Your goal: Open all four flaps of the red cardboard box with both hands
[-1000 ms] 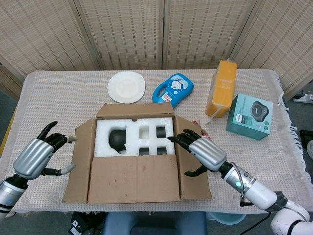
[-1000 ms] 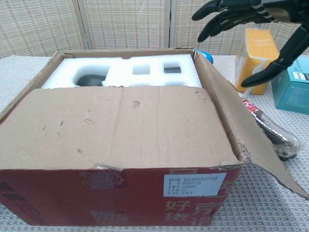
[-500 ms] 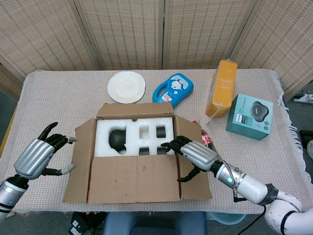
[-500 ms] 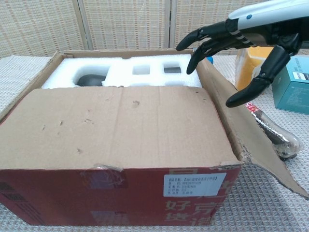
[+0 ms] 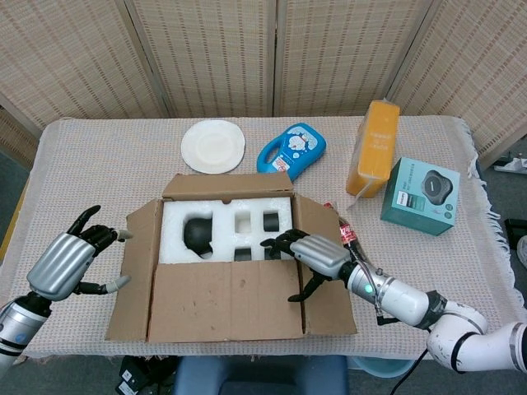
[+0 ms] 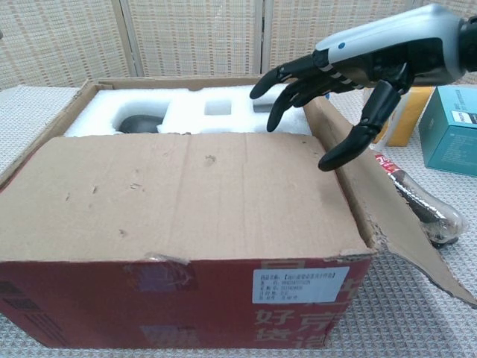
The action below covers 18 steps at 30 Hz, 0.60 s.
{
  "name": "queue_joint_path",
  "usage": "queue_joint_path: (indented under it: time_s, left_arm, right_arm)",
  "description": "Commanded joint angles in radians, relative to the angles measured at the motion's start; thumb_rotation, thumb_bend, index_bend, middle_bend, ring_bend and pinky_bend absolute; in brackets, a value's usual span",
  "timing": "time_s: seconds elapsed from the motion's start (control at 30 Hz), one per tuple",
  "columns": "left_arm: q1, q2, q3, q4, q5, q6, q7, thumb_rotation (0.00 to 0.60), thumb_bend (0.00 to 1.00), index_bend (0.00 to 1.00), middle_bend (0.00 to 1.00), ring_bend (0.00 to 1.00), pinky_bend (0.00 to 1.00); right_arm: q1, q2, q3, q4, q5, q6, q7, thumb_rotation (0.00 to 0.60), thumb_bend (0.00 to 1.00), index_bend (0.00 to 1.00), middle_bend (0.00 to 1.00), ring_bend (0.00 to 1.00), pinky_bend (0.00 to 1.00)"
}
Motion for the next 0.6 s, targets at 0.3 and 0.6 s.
queue_joint_path:
  time_s: [0.3, 0.6]
  left_arm:
    - [0.001, 0.004, -0.002, -0.003, -0.003, 0.002, 0.000, 0.069, 0.23, 0.31, 0.39, 0.34, 0.00]
    - [-0.007, 0.008, -0.008, -0.019, 0.005, 0.003, 0.008, 0.068, 0.23, 0.32, 0.39, 0.34, 0.00]
  right_arm:
    - [0.017, 0.009, 0.009, -0.027, -0.020, -0.036, 0.058, 0.516, 0.11, 0.08, 0.25, 0.08, 0.00]
    - [-0.050, 0.106, 0.021, -0.093, -0.209, 0.013, 0.476, 0.514, 0.11, 0.08, 0.27, 0.11, 0.00]
